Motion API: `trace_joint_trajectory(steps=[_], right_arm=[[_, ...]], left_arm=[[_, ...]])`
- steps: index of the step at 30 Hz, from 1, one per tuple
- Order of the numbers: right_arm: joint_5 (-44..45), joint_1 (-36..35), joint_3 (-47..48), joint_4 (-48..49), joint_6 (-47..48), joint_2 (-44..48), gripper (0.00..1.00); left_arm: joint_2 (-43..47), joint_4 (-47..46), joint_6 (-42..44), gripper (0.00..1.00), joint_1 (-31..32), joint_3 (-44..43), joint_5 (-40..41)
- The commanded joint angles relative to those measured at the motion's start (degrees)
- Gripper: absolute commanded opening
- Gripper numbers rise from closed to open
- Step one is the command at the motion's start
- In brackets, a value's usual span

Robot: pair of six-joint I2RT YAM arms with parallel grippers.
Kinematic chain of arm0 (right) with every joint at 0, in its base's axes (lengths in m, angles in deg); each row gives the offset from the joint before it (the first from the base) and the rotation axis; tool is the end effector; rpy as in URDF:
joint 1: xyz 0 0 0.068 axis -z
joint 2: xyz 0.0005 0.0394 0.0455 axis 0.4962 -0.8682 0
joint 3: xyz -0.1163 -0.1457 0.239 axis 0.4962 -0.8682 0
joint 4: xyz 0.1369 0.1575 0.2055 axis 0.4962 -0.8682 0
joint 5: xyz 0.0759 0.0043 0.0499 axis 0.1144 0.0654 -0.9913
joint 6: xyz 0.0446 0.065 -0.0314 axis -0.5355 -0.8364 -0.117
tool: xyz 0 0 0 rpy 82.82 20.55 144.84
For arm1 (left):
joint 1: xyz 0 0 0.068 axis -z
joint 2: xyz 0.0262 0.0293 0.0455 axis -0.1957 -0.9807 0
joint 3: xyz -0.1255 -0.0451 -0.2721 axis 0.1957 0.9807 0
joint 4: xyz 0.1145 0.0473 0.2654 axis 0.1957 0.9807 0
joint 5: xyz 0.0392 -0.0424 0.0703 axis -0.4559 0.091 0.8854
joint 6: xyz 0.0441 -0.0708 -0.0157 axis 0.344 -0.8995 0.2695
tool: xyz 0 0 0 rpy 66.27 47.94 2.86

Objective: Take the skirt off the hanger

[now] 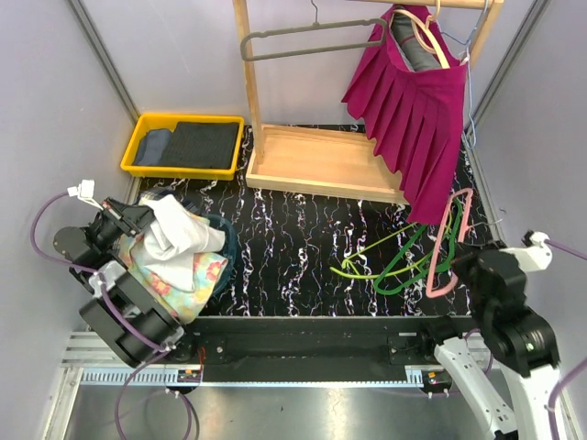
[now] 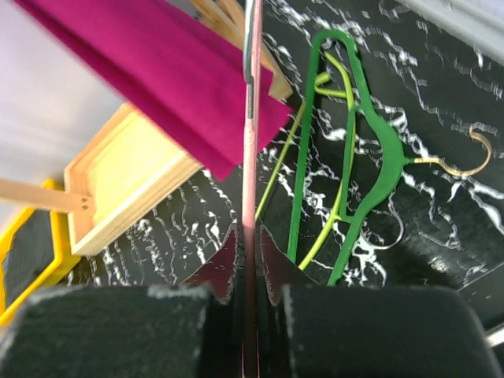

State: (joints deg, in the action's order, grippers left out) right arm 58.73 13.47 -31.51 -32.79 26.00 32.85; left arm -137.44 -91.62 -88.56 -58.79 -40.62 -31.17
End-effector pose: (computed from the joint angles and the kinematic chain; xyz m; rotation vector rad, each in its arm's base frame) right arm 0.0712 -0.0196 0.3746 0.8334 1.7393 0.1929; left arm 0.2203 0.1303 0.2879 -0.1630 1.6670 -1.1998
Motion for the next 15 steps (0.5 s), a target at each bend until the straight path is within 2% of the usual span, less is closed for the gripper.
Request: trace_joint_trajectory(steps=[1,2,3,5,8,11,12,15], right_arm=[[3.0,0.1,-5.2,6.9,-9.8,-4.6,0.02],[2.1,0.1,-6.1,7.7,-12.1,-5.1,0.05],[1.2,0.1,-6.9,9.2,-12.9,-5.7,0.07],[-1.3,0.1,-9.1,11.0,-15.1,-7.2,0.11],[-2.8,0.1,-11.4,12.0,-16.4,-9.1,0.16],[-3.6,0.0,-13.5,13.6,-17.0,-10.1,0.31],[-3.9,0.1,-14.4,14.0,-17.1,-10.3,0.4],[-5.2,0.1,-15.3,14.7,-17.5,-11.3,0.5]], left_arm=[[-5.8,-19.1,-5.2,0.22,0.8,0.9,-11.1],[-6.7,-23.2,-8.0,0.25,1.6,1.5,-11.2],[-7.0,-23.4,-8.3,0.33,2.0,1.6,-11.0],[-7.7,-32.0,-12.2,0.33,2.9,1.3,-11.0],[-6.6,-32.7,-12.8,0.32,2.9,-0.1,-11.1],[-4.6,-32.7,-14.5,0.33,2.9,-2.0,-10.9],[-3.8,-32.8,-14.9,0.34,3.1,-2.6,-10.9],[-1.3,-32.7,-15.7,0.53,3.6,-6.1,-10.8]])
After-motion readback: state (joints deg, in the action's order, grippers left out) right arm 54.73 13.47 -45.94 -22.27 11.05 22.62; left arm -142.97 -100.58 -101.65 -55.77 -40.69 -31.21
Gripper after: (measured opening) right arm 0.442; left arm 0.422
